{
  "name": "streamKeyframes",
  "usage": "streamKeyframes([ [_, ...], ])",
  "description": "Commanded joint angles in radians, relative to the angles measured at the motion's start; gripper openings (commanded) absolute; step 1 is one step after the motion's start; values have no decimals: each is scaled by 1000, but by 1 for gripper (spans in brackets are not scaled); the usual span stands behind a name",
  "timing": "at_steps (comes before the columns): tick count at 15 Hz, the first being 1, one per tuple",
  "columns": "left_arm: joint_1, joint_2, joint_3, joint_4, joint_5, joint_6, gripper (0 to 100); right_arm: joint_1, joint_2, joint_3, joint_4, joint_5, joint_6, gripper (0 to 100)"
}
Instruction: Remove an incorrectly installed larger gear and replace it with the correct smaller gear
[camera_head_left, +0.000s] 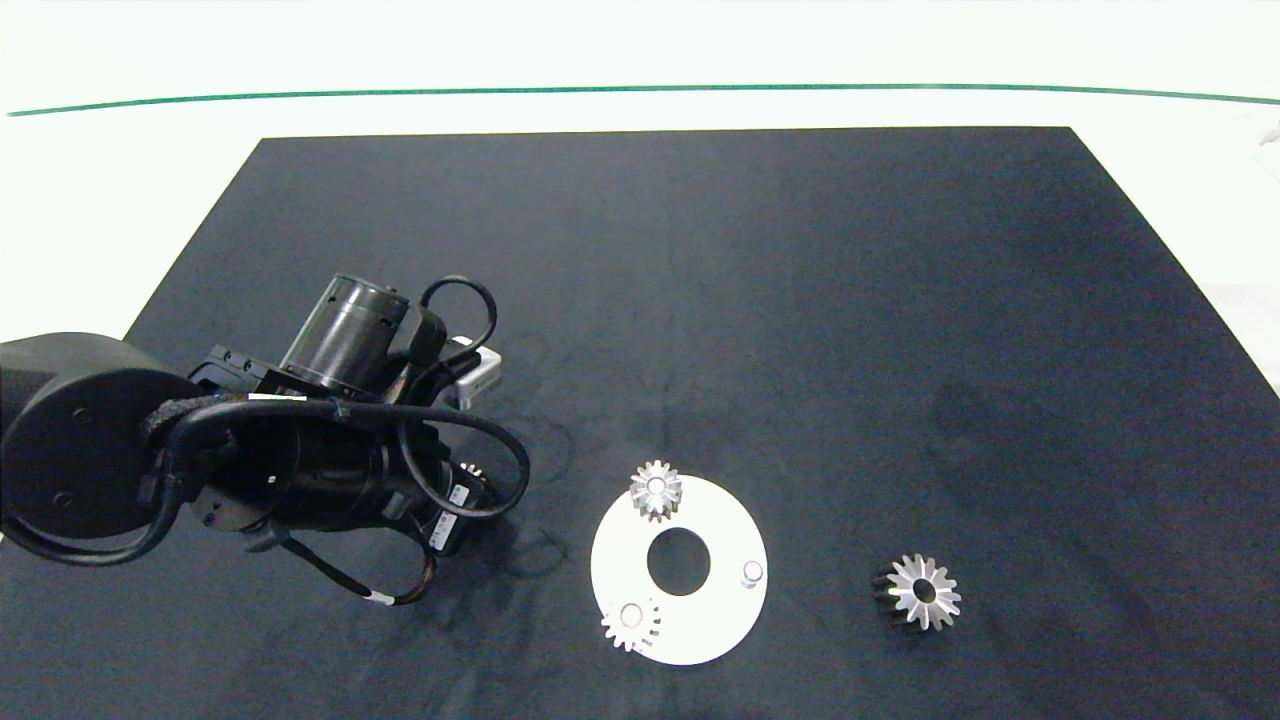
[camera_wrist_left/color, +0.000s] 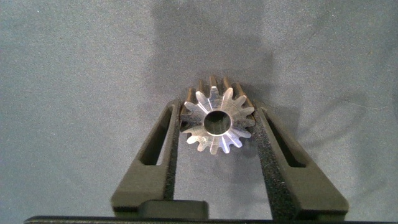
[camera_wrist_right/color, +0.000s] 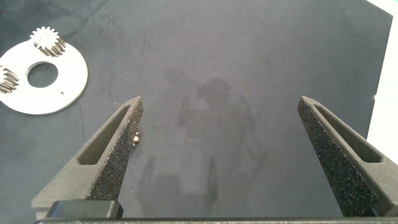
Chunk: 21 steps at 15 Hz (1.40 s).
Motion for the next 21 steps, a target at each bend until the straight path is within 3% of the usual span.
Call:
streamKeyframes([
  [1,0,-5,5,1,2,-2,36,0,-4,-4,3,0,-2,100],
  [9,0,-28,25,1,2,-9,20,0,-13,-4,3,0,-1,100],
  [12,0,-62,16,0,2,0,14,0,-13,-4,3,0,-1,100],
  [16,-14,-86,-42,6,2,21,13,0,-17,-4,3,0,-1,100],
  [18,-75,-97,-51,6,2,24,13,0,-31,-7,3,0,-1,100],
  [21,-201,-115,-87,12,11,24,13,0,-60,-34,4,27,-1,100],
])
